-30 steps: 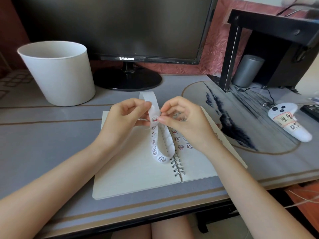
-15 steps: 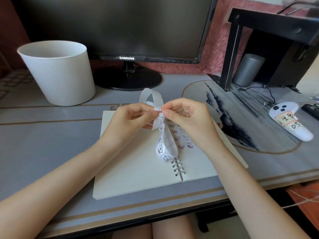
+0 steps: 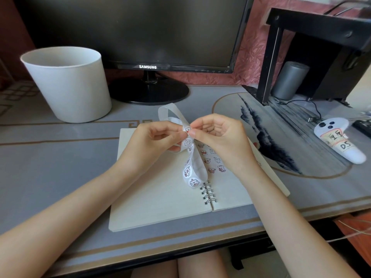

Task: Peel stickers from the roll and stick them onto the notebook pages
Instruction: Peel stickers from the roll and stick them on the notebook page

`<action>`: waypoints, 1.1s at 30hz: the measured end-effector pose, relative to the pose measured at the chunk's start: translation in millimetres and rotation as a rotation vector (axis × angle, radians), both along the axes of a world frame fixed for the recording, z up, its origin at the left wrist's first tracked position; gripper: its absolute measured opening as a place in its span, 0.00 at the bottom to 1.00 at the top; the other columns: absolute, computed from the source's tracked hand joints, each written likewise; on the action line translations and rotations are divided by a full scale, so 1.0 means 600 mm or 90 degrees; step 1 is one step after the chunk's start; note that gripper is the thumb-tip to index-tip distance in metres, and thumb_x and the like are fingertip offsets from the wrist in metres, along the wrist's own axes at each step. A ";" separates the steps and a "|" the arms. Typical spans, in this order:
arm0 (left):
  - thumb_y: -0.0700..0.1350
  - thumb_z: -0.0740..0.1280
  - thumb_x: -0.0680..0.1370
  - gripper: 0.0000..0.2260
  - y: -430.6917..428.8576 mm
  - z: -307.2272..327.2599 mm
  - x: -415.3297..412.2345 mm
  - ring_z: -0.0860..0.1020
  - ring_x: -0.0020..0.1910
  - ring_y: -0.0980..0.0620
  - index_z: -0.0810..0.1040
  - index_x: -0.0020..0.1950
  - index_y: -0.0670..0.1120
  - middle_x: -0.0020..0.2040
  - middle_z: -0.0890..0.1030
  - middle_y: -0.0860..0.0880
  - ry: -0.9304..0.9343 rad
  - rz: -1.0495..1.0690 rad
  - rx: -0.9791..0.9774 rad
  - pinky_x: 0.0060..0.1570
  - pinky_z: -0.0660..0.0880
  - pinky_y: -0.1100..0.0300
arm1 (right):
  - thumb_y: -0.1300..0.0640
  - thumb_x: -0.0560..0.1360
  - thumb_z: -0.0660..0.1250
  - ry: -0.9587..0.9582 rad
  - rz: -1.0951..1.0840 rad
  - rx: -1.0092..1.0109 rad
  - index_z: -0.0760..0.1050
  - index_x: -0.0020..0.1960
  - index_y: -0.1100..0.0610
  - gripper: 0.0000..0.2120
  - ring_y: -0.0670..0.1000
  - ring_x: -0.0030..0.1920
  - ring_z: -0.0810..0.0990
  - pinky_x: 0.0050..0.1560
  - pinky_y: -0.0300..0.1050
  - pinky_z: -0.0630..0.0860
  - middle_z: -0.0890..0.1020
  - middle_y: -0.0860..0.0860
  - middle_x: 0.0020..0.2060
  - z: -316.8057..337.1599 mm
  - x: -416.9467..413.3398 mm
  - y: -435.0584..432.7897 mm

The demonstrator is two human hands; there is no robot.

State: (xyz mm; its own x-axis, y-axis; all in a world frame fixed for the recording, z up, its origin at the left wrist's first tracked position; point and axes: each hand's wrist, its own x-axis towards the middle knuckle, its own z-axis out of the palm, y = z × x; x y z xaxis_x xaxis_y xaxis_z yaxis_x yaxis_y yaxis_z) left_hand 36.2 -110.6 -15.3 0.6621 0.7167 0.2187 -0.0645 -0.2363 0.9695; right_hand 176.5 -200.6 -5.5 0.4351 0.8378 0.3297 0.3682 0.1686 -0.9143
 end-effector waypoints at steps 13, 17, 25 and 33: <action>0.42 0.67 0.76 0.06 -0.001 -0.001 0.003 0.81 0.37 0.53 0.82 0.43 0.42 0.36 0.83 0.47 0.020 0.003 -0.036 0.41 0.80 0.61 | 0.63 0.69 0.74 -0.024 -0.005 -0.064 0.80 0.41 0.55 0.06 0.47 0.38 0.76 0.43 0.43 0.73 0.82 0.46 0.36 0.004 -0.006 -0.006; 0.40 0.66 0.77 0.07 -0.001 -0.002 0.003 0.81 0.34 0.55 0.80 0.42 0.38 0.33 0.83 0.49 0.027 0.010 -0.037 0.37 0.79 0.63 | 0.61 0.69 0.74 -0.095 -0.013 -0.067 0.80 0.40 0.54 0.05 0.41 0.29 0.71 0.35 0.32 0.66 0.78 0.42 0.34 0.004 -0.010 -0.010; 0.42 0.66 0.77 0.10 0.001 -0.003 0.003 0.80 0.38 0.53 0.81 0.44 0.36 0.40 0.82 0.41 0.049 0.020 -0.067 0.41 0.79 0.59 | 0.61 0.70 0.73 -0.163 -0.019 -0.041 0.79 0.39 0.53 0.05 0.43 0.38 0.72 0.39 0.33 0.66 0.79 0.46 0.41 0.007 -0.013 -0.028; 0.40 0.66 0.77 0.09 0.003 -0.004 0.003 0.79 0.34 0.55 0.80 0.42 0.35 0.37 0.80 0.43 0.053 0.046 -0.068 0.35 0.78 0.65 | 0.60 0.70 0.72 0.051 -0.012 -0.141 0.79 0.41 0.57 0.03 0.39 0.28 0.72 0.29 0.28 0.66 0.79 0.47 0.31 0.030 0.006 -0.087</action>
State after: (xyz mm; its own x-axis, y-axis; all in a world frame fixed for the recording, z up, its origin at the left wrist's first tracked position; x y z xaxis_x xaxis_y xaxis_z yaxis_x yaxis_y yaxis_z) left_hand 38.0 -108.6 -17.5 0.6212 0.7790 0.0848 0.0305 -0.1322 0.9908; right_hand 180.1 -253.0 12.3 0.4691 0.8772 0.1025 0.2934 -0.0453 -0.9549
